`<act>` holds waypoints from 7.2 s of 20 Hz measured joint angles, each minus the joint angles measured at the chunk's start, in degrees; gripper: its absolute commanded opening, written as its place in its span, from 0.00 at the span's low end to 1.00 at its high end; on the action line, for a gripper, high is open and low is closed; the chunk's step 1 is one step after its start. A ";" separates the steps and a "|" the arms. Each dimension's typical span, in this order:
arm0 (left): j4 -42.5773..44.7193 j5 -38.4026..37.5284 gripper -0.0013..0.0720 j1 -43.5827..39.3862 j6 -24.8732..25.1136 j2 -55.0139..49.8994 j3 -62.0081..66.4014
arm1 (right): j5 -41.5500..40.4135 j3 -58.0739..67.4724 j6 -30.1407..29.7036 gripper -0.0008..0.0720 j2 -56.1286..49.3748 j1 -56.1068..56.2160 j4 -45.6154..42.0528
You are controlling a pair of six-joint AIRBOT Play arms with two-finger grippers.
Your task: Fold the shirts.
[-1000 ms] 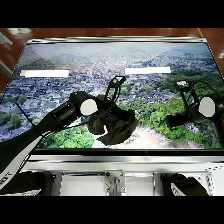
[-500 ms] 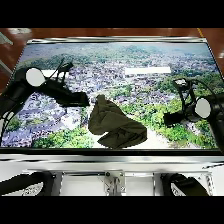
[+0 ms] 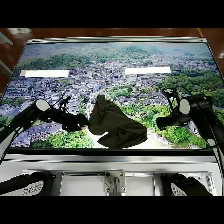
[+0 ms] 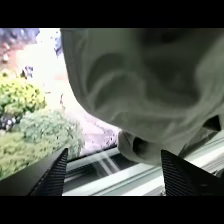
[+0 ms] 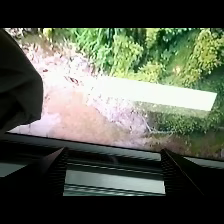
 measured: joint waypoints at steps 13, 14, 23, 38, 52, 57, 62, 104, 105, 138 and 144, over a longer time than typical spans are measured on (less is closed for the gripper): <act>-12.79 8.85 0.07 -3.74 7.17 -9.01 -2.71 | -0.79 -0.26 0.07 0.95 -3.13 0.00 7.32; -14.21 9.33 0.07 -3.76 8.04 -9.11 -2.71 | -0.87 -0.52 0.04 0.95 -3.13 0.00 8.41; -18.67 10.14 0.07 -3.80 13.62 -6.23 -2.71 | -9.49 -11.82 0.85 0.95 -5.29 0.00 21.27; -18.80 12.59 0.07 -3.34 19.56 2.93 2.10 | -14.86 -8.48 0.83 0.10 -11.08 0.00 20.90; -4.09 12.90 0.07 0.76 11.28 24.22 48.61 | -9.77 40.33 0.83 0.10 15.65 0.00 -0.92; 0.35 3.91 0.07 0.76 6.88 27.30 51.10 | -3.08 44.87 -1.53 0.10 16.81 0.00 1.20; 10.47 -9.64 0.07 0.76 2.73 27.91 45.51 | 2.12 45.79 -4.72 0.10 12.17 0.00 2.19; 1.18 2.82 0.07 0.68 2.10 27.69 -9.53 | -11.65 -3.93 -3.65 0.89 -22.08 -22.45 39.45; 1.18 2.82 0.07 0.68 2.10 27.69 -9.53 | -12.79 -4.28 -3.43 0.89 -22.73 -22.08 40.26; 8.41 19.19 0.07 14.60 7.91 37.40 55.41 | -12.07 62.77 -2.40 0.10 11.65 -17.07 27.34; 19.52 -3.91 0.07 14.60 3.34 41.44 55.47 | -0.13 63.10 -0.13 0.10 13.16 -17.07 25.16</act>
